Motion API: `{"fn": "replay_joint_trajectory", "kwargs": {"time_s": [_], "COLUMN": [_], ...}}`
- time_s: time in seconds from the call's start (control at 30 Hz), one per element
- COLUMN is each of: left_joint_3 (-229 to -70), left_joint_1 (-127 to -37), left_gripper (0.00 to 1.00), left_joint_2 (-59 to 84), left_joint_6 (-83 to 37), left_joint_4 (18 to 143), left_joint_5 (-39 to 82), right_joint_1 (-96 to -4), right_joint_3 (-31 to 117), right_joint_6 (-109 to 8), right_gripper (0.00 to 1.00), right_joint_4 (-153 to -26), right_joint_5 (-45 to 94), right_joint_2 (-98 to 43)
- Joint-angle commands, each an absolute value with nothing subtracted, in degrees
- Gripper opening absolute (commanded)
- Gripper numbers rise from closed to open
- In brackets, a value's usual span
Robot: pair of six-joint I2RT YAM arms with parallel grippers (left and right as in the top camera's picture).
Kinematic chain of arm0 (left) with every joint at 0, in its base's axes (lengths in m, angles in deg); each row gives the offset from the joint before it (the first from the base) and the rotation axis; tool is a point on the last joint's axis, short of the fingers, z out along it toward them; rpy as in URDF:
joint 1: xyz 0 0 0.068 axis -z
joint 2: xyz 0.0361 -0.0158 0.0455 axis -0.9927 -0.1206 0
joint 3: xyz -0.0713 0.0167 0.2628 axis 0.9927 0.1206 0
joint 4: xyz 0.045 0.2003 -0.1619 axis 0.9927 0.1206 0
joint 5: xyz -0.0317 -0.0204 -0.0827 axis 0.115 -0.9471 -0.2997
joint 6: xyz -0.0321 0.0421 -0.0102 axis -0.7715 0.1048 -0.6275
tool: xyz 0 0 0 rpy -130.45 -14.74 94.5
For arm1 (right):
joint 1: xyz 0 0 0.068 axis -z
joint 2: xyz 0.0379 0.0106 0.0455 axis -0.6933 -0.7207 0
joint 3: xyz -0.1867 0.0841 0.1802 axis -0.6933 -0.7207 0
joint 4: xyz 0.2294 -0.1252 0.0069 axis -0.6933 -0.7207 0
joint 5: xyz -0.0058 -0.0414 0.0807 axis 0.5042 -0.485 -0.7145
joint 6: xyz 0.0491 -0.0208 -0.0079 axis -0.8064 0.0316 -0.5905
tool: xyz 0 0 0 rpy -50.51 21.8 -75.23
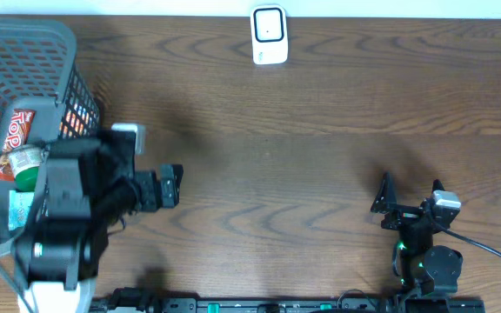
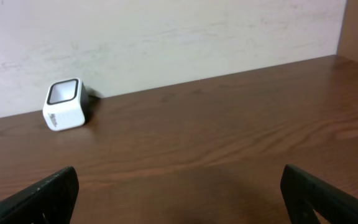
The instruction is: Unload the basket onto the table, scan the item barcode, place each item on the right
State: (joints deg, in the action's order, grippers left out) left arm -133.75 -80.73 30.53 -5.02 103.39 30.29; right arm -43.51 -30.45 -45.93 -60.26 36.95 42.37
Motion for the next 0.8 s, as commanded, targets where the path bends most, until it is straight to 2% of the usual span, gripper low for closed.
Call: {"fn": "replay_joint_trajectory", "kwargs": {"time_s": [0.0, 0.1, 0.23, 0.5, 0.6, 0.77], "left_joint_3": [-135.72, -139.65, -153.29, -178.62, -182.05, -182.1], "left_joint_1": [-80.59, -80.59, -81.56, -86.32, -90.89, -102.06], "left_gripper": [0.98, 0.98, 0.98, 0.98, 0.98, 0.98], "left_joint_2": [26.31, 23.74, 20.11, 14.49, 13.55, 10.84], "left_joint_6": [-4.49, -4.8, -9.11, -20.21, -24.95, -25.96], "left_joint_4": [104.76, 107.41, 114.12, 123.49, 126.01, 128.37], "left_joint_5": [26.74, 26.59, 30.88, 55.84, 62.9, 63.31], "right_joint_1": [-43.99, -43.99, -43.99, -43.99, -43.99, -43.99], "right_joint_3": [-30.54, -30.54, -30.54, -30.54, -30.54, -30.54], "right_joint_6": [-45.1, -45.1, -45.1, -45.1, -45.1, -45.1], "right_gripper": [0.99, 0.99, 0.99, 0.99, 0.99, 0.99], "right_joint_4": [-60.48, -60.48, -60.48, -60.48, -60.48, -60.48], "right_joint_5": [36.99, 36.99, 36.99, 36.99, 36.99, 36.99], "right_joint_2": [42.67, 42.67, 42.67, 42.67, 42.67, 42.67]}}
